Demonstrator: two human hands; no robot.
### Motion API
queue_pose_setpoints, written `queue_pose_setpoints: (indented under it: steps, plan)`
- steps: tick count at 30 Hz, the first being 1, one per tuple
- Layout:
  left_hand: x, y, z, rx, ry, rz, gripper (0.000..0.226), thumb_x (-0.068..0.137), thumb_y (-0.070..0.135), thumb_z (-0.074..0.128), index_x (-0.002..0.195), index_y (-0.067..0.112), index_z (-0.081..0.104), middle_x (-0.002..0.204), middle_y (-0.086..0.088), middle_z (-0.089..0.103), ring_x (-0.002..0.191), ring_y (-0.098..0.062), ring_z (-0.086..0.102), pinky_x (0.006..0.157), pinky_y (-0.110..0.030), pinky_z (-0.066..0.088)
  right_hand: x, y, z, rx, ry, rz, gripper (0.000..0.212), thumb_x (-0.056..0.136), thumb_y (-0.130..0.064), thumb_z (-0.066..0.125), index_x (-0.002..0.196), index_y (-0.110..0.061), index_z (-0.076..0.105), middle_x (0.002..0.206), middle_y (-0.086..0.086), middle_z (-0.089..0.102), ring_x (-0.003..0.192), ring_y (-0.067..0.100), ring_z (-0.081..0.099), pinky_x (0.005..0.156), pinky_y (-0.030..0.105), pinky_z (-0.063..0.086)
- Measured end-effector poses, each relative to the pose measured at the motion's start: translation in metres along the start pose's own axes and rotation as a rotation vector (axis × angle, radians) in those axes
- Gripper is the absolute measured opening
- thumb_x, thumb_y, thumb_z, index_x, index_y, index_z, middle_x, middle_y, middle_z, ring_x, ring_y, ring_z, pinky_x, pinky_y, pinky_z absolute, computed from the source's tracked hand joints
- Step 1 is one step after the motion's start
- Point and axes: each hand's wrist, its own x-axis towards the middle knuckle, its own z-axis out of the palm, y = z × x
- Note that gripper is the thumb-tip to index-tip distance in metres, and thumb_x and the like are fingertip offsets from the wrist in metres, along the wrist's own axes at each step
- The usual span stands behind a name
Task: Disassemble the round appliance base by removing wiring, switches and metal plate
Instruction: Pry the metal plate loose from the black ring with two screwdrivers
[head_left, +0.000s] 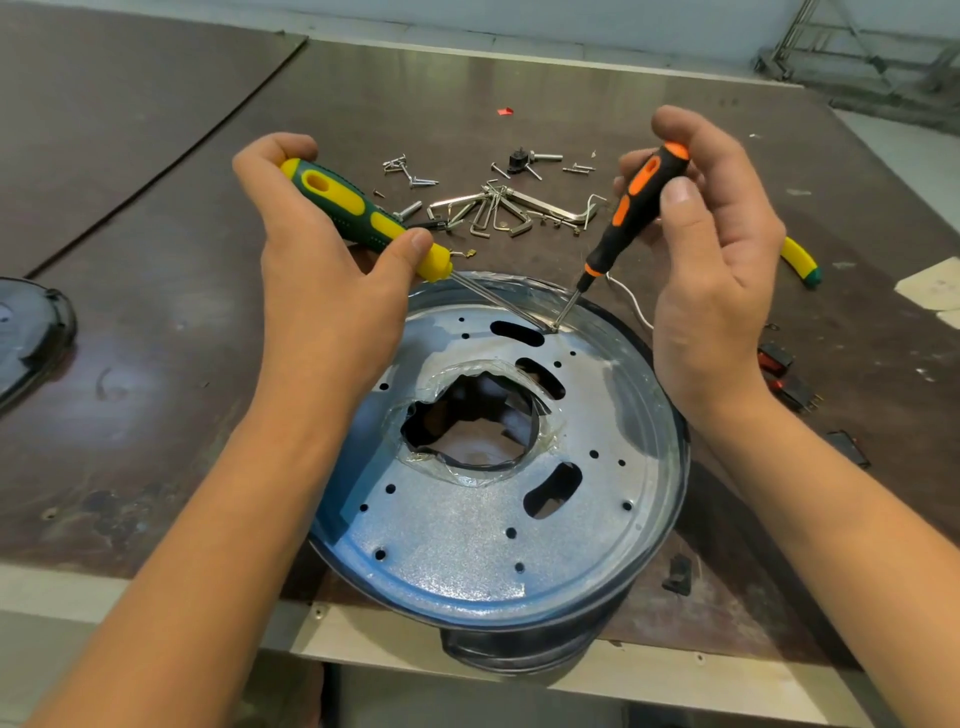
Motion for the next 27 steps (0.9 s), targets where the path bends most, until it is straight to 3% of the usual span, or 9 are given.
queue_pose_setpoints:
  steps: [4, 9, 14, 19, 21, 24, 27]
  plan:
    - [0.0003, 0.0003, 0.0002, -0.017, -0.004, -0.007, 0.061, 0.086, 0.012, 0.076, 0.121, 0.023, 0.027, 0.093, 0.012, 0.046, 0.088, -0.019, 0.066, 0.086, -0.039, 0.059, 0.0010, -0.0004, -0.0007, -0.076, 0.025, -0.031, 0.030, 0.102, -0.006, 0.060, 0.130, 0.003, 0.058, 0.111, 0.026, 0.059, 0.095, 0.016, 0.057, 0.085, 0.032, 0.052]
    - [0.0000, 0.0000, 0.0003, -0.010, -0.002, -0.004, 0.061, 0.086, 0.013, 0.076, 0.121, 0.023, 0.027, 0.092, 0.013, 0.046, 0.088, -0.021, 0.066, 0.085, -0.040, 0.058, -0.0011, 0.0012, -0.0014, 0.027, -0.011, 0.021, 0.040, 0.105, 0.002, 0.038, 0.144, 0.002, 0.046, 0.113, 0.018, 0.062, 0.108, 0.045, 0.061, 0.097, 0.053, 0.055]
    - [0.0004, -0.0001, 0.0006, -0.013, -0.003, -0.001, 0.061, 0.086, 0.012, 0.076, 0.121, 0.023, 0.027, 0.092, 0.013, 0.045, 0.088, -0.020, 0.066, 0.085, -0.040, 0.058, 0.0008, 0.0007, -0.0017, -0.082, 0.021, -0.018, 0.030, 0.103, -0.010, 0.059, 0.132, 0.001, 0.058, 0.109, 0.020, 0.058, 0.095, 0.021, 0.055, 0.088, 0.043, 0.051]
    - [0.0005, -0.0008, 0.0003, -0.007, 0.008, -0.008, 0.061, 0.085, 0.012, 0.076, 0.121, 0.025, 0.028, 0.091, 0.015, 0.045, 0.084, -0.014, 0.064, 0.084, -0.040, 0.059, -0.0010, 0.0016, -0.0013, 0.027, 0.030, 0.024, 0.035, 0.106, 0.002, 0.041, 0.139, 0.003, 0.050, 0.114, 0.016, 0.060, 0.099, 0.041, 0.065, 0.092, 0.056, 0.056]
    - [0.0005, -0.0009, 0.0004, -0.004, 0.011, -0.009, 0.062, 0.085, 0.013, 0.077, 0.121, 0.025, 0.028, 0.091, 0.016, 0.045, 0.083, -0.013, 0.064, 0.084, -0.040, 0.058, -0.0007, 0.0011, -0.0013, 0.037, 0.039, 0.046, 0.033, 0.106, -0.002, 0.043, 0.138, 0.003, 0.051, 0.115, 0.016, 0.060, 0.100, 0.041, 0.063, 0.092, 0.057, 0.054]
    - [0.0004, -0.0009, 0.0004, -0.003, 0.010, -0.011, 0.062, 0.085, 0.013, 0.077, 0.121, 0.025, 0.028, 0.092, 0.016, 0.046, 0.085, -0.015, 0.065, 0.084, -0.040, 0.058, 0.0012, -0.0003, -0.0008, -0.060, 0.055, 0.013, 0.031, 0.103, -0.008, 0.059, 0.132, 0.001, 0.058, 0.116, 0.025, 0.059, 0.097, 0.026, 0.057, 0.090, 0.049, 0.054]
    - [0.0003, -0.0010, 0.0006, -0.004, 0.006, -0.011, 0.062, 0.085, 0.013, 0.076, 0.121, 0.025, 0.027, 0.092, 0.014, 0.046, 0.087, -0.018, 0.065, 0.084, -0.041, 0.058, 0.0003, -0.0001, -0.0009, -0.074, 0.044, -0.012, 0.034, 0.102, -0.002, 0.057, 0.135, 0.002, 0.056, 0.115, 0.023, 0.061, 0.097, 0.022, 0.059, 0.089, 0.037, 0.055]
